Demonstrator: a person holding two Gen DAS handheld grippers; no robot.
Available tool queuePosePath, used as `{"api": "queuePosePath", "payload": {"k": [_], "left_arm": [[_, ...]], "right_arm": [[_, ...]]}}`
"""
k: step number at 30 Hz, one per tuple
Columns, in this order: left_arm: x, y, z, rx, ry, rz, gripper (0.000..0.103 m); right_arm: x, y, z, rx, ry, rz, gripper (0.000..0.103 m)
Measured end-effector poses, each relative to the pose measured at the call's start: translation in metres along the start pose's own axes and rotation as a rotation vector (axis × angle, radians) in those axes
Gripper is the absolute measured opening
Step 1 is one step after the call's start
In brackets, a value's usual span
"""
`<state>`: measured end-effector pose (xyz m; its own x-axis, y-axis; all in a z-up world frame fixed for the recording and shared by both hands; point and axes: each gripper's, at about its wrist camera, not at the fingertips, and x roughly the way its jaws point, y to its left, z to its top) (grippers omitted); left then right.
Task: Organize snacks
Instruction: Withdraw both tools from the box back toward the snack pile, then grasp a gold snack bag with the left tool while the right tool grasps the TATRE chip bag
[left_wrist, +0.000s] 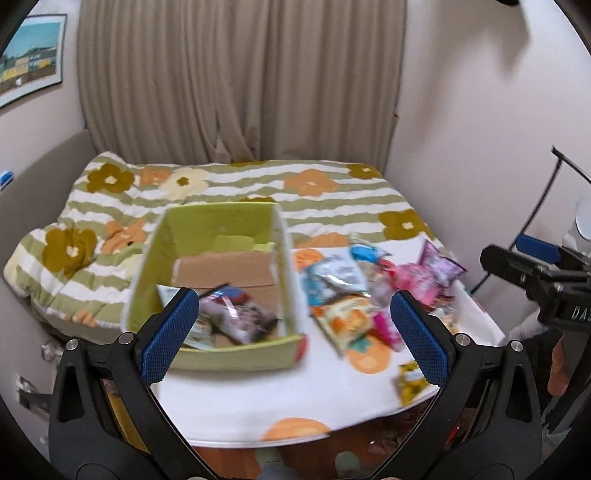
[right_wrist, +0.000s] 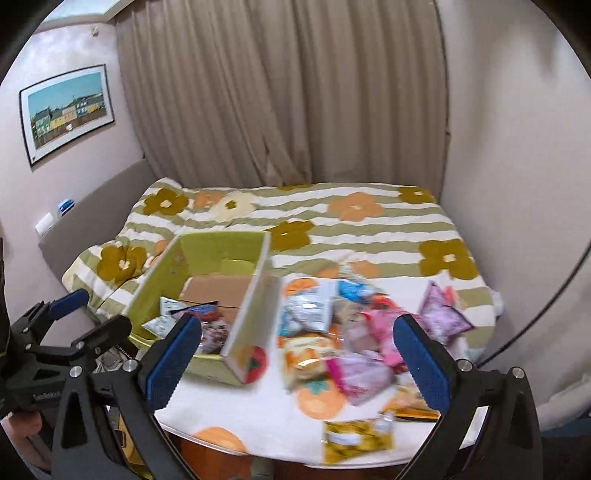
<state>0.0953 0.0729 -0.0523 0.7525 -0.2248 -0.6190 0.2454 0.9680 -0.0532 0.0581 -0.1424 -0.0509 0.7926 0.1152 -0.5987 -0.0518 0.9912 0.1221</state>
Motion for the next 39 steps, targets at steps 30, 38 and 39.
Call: {"api": "queuePosePath", "payload": {"k": [30,38,39], "left_arm": [[0.199,-0.213,-0.148,0.526,0.371,-0.285,0.103],[0.229,-0.212,-0.16,0.564,0.458,-0.366,0.098],[0.233,-0.211,-0.16,0.559,0.473,-0.375,0.093]], "right_arm": [[0.117,-0.208,-0.119,0.222,0.305,0.026,0.103],[0.162,-0.209,-0.14,0.274,0.368,0.044,0.103],[0.165,-0.209,-0.141,0.274,0.369,0.044,0.103]]}}
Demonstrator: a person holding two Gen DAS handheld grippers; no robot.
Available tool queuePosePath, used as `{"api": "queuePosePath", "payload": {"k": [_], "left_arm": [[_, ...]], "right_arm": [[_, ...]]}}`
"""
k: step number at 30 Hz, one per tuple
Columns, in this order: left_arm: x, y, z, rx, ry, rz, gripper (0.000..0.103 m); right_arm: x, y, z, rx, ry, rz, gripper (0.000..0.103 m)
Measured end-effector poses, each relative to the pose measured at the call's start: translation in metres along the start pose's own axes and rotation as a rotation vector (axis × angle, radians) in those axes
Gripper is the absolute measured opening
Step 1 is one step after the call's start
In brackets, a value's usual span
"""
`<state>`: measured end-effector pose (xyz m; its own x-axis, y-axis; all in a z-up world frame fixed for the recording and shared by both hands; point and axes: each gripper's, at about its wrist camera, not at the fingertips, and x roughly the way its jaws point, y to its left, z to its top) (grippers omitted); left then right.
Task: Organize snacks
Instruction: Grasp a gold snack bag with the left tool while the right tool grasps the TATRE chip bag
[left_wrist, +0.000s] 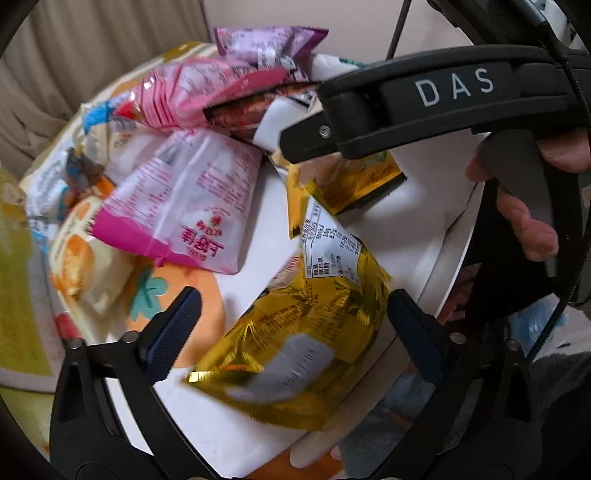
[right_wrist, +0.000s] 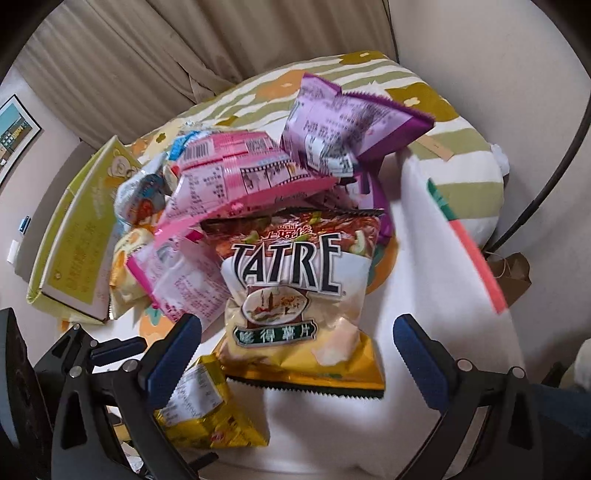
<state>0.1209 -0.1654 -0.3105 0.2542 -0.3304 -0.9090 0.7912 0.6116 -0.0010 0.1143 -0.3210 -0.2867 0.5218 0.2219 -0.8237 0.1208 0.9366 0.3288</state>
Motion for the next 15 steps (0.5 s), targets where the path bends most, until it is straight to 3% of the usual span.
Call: {"api": "queuePosePath", "payload": {"k": [4,9,10,12,15], "left_arm": [[0.01,0.006,-0.001,0.003,0.03,-0.013,0.075],[0.013,0.011,-0.002,0.007,0.039,-0.043,0.067],[0.013,0.012,-0.001,0.008,0.038,-0.04,0.066],[0.012,0.013,-0.001,0.01,0.04,-0.042,0.064],[0.012,0.016,-0.002,0.004,0.043,-0.039,0.061]], "right_arm": [[0.011,0.001,0.003,-0.002,0.003,0.012,0.103],[0.018,0.001,0.003,0.002,0.01,0.008,0.102],[0.018,0.001,0.003,0.004,0.01,0.009,0.1],[0.021,0.001,0.002,0.009,0.019,0.013,0.085],[0.023,-0.004,0.001,0.034,0.016,0.015,0.075]]}}
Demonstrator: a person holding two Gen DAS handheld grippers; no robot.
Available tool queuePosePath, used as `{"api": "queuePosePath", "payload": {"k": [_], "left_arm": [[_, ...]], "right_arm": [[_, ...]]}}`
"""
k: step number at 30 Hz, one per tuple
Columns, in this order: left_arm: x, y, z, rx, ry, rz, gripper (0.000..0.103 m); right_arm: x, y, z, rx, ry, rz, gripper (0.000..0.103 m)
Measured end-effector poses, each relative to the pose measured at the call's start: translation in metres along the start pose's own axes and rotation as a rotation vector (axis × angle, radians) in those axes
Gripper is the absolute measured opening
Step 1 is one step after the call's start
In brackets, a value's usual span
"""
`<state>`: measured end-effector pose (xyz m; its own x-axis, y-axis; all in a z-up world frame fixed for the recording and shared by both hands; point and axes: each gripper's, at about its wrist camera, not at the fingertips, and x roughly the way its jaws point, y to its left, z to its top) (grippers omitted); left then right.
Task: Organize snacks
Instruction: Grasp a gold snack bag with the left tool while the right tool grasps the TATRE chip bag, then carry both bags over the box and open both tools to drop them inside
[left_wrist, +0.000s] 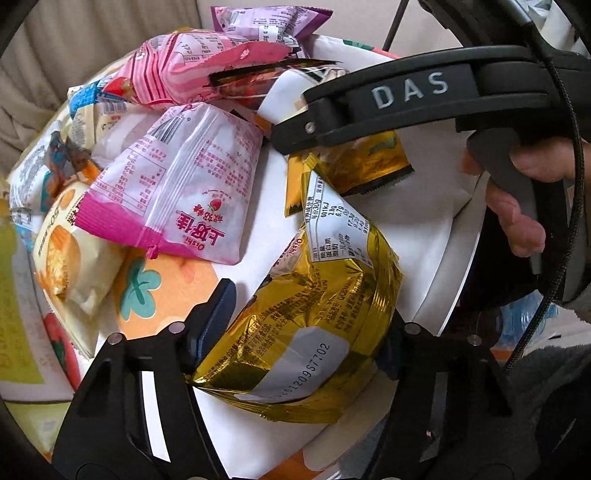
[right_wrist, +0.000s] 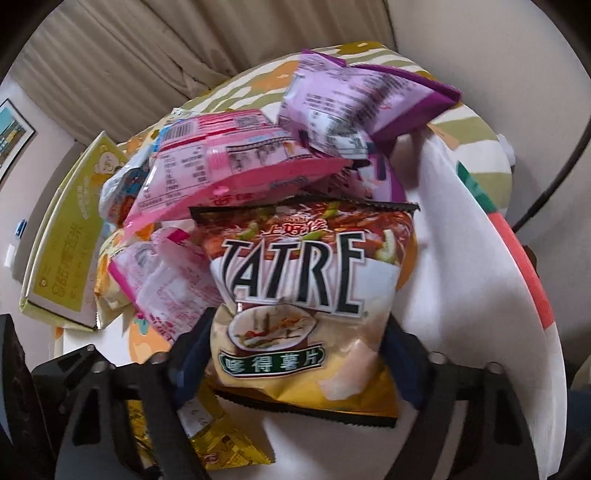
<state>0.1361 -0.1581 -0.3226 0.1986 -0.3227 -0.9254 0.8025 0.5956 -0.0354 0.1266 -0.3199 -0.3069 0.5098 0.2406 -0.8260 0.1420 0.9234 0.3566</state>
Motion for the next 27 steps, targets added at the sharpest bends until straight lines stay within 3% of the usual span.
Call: {"api": "queuePosePath", "payload": {"k": [6,17,27], "left_arm": [[-0.004,-0.003,0.002,-0.004,0.008,0.029,0.059],[-0.026,-0.014,0.011,-0.036,0.01,0.055,0.059],[-0.083,-0.029,0.015,-0.091,-0.054,0.103,0.059]], "right_arm": [[-0.004,-0.003,-0.001,0.013,-0.019,0.012,0.066],[-0.019,-0.003,-0.003,-0.004,-0.028,0.008,0.064],[-0.065,0.002,0.001,-0.017,-0.049,0.028,0.063]]}}
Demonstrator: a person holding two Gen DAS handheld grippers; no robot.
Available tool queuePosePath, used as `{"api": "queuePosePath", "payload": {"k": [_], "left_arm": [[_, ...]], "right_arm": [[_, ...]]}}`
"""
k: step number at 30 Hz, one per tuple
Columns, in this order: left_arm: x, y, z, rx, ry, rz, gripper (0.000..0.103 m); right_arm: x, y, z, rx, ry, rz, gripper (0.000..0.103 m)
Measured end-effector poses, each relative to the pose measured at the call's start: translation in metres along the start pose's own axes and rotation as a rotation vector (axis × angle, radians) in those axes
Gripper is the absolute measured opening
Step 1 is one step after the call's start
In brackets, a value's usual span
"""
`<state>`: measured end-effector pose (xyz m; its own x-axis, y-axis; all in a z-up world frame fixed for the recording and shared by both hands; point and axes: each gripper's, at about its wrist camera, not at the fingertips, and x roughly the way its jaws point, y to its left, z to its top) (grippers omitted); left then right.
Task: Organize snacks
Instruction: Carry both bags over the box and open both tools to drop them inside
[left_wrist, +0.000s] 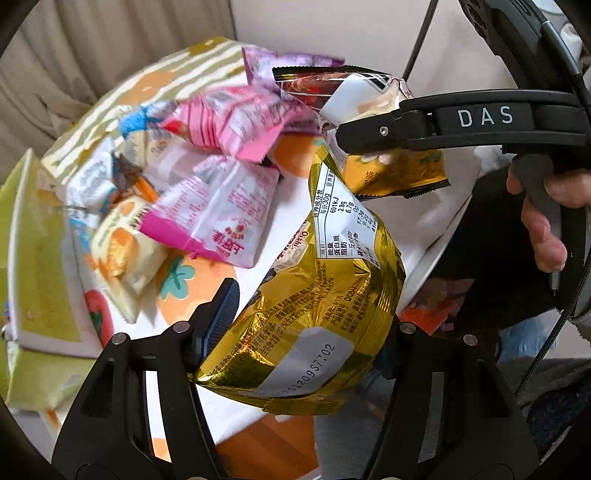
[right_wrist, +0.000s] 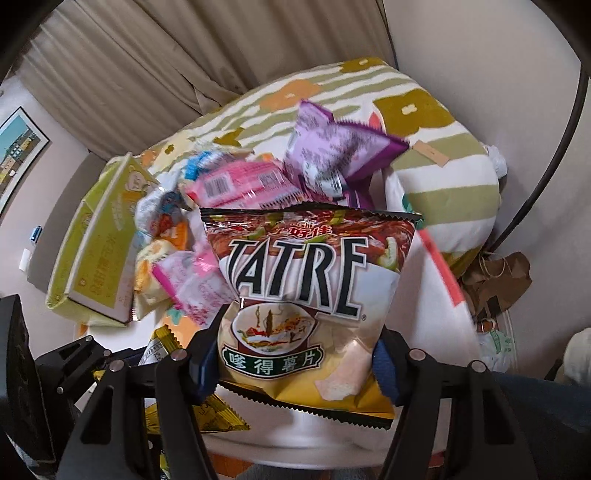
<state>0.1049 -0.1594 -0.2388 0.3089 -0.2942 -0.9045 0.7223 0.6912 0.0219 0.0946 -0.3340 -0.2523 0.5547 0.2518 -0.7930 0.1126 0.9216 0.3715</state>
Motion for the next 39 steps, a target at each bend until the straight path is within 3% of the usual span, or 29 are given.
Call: {"api": "queuePosePath", "payload": {"k": [8,15,23,28,34,39], "left_arm": [[-0.052,-0.004,-0.007,-0.028,-0.081,0.074,0.059],[-0.09,0.029,-0.018,-0.15,-0.152,0.147,0.059],[-0.135,0.125,-0.014,-0.263,-0.215,0.268,0.059],[-0.154,0.215,-0.017,-0.381,-0.216,0.311,0.059],[-0.156,0.315,-0.03,-0.497,-0.193,0.328,0.059],[-0.139,0.383,-0.04,-0.552,-0.147,0.316,0.059]], "right_arm": [[-0.042,0.022,0.019,-0.093,-0.069,0.023,0.063],[-0.062,0.059,0.05,-0.193,-0.127,0.059,0.063],[-0.061,0.144,0.087,-0.3,-0.172,0.114,0.063],[-0.039,0.213,0.109,-0.35,-0.174,0.151,0.063],[0.002,0.29,0.125,-0.384,-0.147,0.178,0.063],[0.041,0.332,0.133,-0.373,-0.1,0.18,0.063]]}}
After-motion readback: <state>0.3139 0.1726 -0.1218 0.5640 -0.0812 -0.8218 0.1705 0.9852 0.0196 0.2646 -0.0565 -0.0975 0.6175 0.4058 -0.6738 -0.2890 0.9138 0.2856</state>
